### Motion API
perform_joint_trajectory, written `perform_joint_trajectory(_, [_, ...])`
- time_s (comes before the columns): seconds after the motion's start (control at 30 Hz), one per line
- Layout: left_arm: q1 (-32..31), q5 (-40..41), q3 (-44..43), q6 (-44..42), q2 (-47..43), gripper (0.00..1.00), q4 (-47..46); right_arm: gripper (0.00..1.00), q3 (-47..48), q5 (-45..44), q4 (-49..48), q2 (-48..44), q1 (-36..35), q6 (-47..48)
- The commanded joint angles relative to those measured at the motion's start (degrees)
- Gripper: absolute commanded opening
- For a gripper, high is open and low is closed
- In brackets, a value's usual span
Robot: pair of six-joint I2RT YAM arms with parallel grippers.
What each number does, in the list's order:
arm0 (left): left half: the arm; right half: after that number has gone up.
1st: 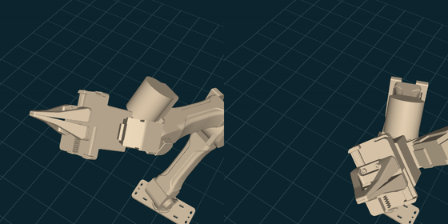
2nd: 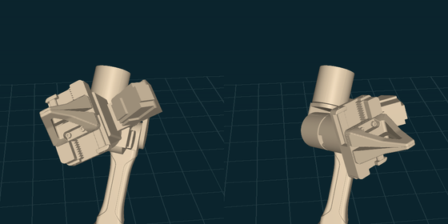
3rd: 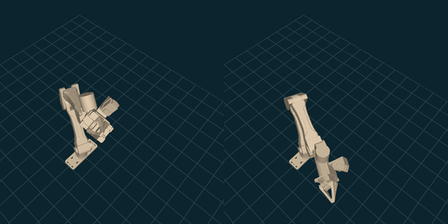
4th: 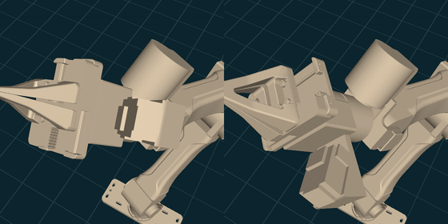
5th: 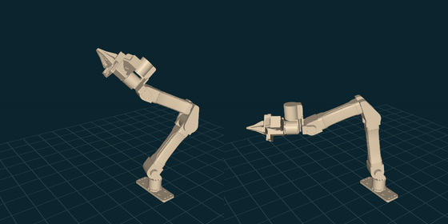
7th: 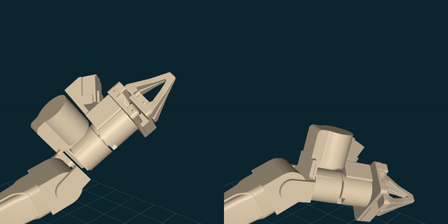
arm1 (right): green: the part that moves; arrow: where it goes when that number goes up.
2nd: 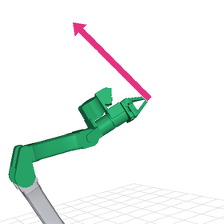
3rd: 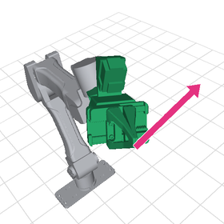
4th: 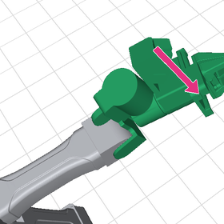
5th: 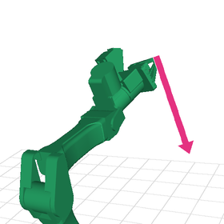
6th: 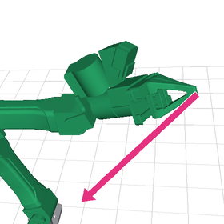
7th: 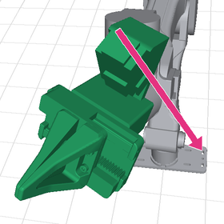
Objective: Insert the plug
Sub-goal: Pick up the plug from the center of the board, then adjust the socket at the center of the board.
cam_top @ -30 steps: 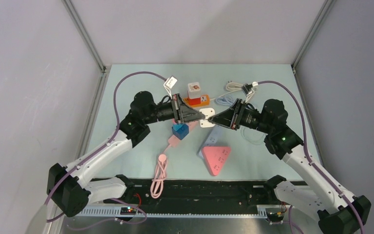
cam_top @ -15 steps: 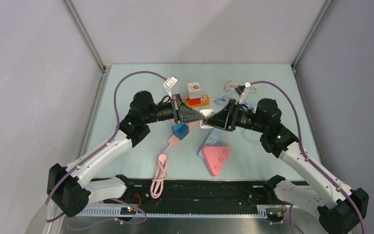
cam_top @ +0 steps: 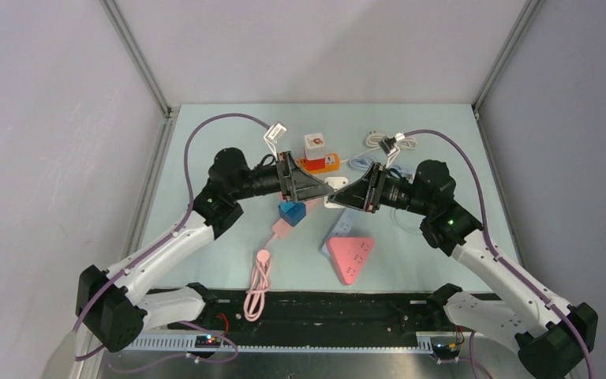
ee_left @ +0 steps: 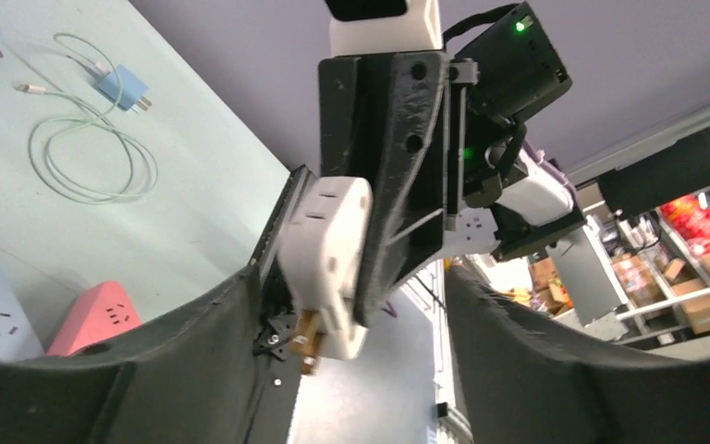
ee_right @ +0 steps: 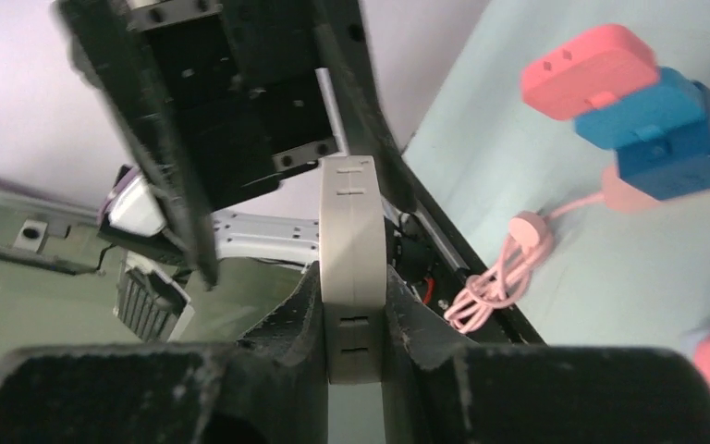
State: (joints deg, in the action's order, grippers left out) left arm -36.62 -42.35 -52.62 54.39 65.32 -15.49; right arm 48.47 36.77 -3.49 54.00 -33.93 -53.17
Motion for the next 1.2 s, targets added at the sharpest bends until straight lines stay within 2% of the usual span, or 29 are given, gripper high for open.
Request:
perform_joint_trajectory(0.0, [-0.1,4.8,2.0,-5.4,-3.4,0.82,-2.1,0.00,2.2,-4.9,8.8,-1.5,1.8,1.3])
perform_joint_trajectory(0.03, [-0.1,5.7,2.6,-6.3,-4.6,0.87,-2.0,0.00,2.2,-5.9,13.7,-2.4,2.2,2.1])
perform_joint_trajectory(0.1, [-0.1,8.9,5.4,-10.8,-6.1,0.91,-1.7,0.00,1.4,-8.9,20.4,-4.4,3.6,3.3])
perform_joint_trajectory(0.3, [-2.7,18.5,11.1,-20.8,-5.2,0.94,3.5,0.00,-3.5,-17.1,37.3,-10.7,9.0,5.3])
perform_joint_trajectory(0.37, [-6.9,25.4,10.7,-26.9,-3.0,0.94,8.3,0.00,-4.6,-19.9,41.3,-12.6,9.9,5.2])
perform_joint_trajectory(0.43, [-12.3,35.7,8.6,-32.8,-0.2,0.95,13.5,0.00,-4.7,-22.4,44.6,-14.0,10.2,4.6])
perform_joint_trajectory(0.5, [-17.2,38.0,7.0,-36.7,3.2,0.94,17.4,0.00,-4.7,-23.9,47.0,-15.1,10.2,3.7])
perform_joint_trajectory(0.53, [-17.7,38.3,6.9,-37.4,5.3,0.93,18.1,0.00,-4.7,-24.6,48.6,-15.4,10.3,3.4])
perform_joint_trajectory(0.6, [-18.3,37.6,7.4,-38.9,7.6,0.82,19.9,0.00,-4.7,-26.6,51.1,-15.3,10.2,3.8])
perform_joint_trajectory(0.63, [-18.3,36.7,8.1,-40.0,8.0,0.61,21.2,0.00,-4.7,-27.9,52.0,-15.1,10.3,4.2])
perform_joint_trajectory(0.67, [-18.4,36.2,8.5,-40.7,8.2,0.47,21.9,0.00,-4.7,-28.5,53.5,-14.5,10.2,5.4])
perform_joint_trajectory(0.73, [-18.3,34.8,9.1,-42.3,7.5,0.32,24.9,0.00,-4.7,-30.3,55.6,-13.5,10.3,6.9])
perform_joint_trajectory(0.77, [-18.4,33.3,9.7,-43.2,7.1,0.29,25.8,0.00,-4.7,-31.1,56.0,-12.9,10.3,7.4])
perform_joint_trajectory(0.8, [-18.4,32.6,10.0,-43.5,6.5,0.19,26.0,0.00,-4.8,-31.6,56.6,-12.6,10.3,8.5])
perform_joint_trajectory(0.87, [-19.1,32.2,10.9,-44.6,7.4,0.08,26.3,0.00,-5.0,-32.7,56.8,-11.8,10.4,9.8])
perform_joint_trajectory(1.0, [-21.9,34.9,9.2,-47.5,13.5,0.00,27.8,0.00,-5.6,-32.6,55.7,-9.8,11.4,12.4])
perform_joint_trajectory(1.17, [-28.1,38.2,6.1,-47.2,22.8,0.00,28.4,0.00,-5.5,-32.0,56.0,-7.5,13.5,17.5])
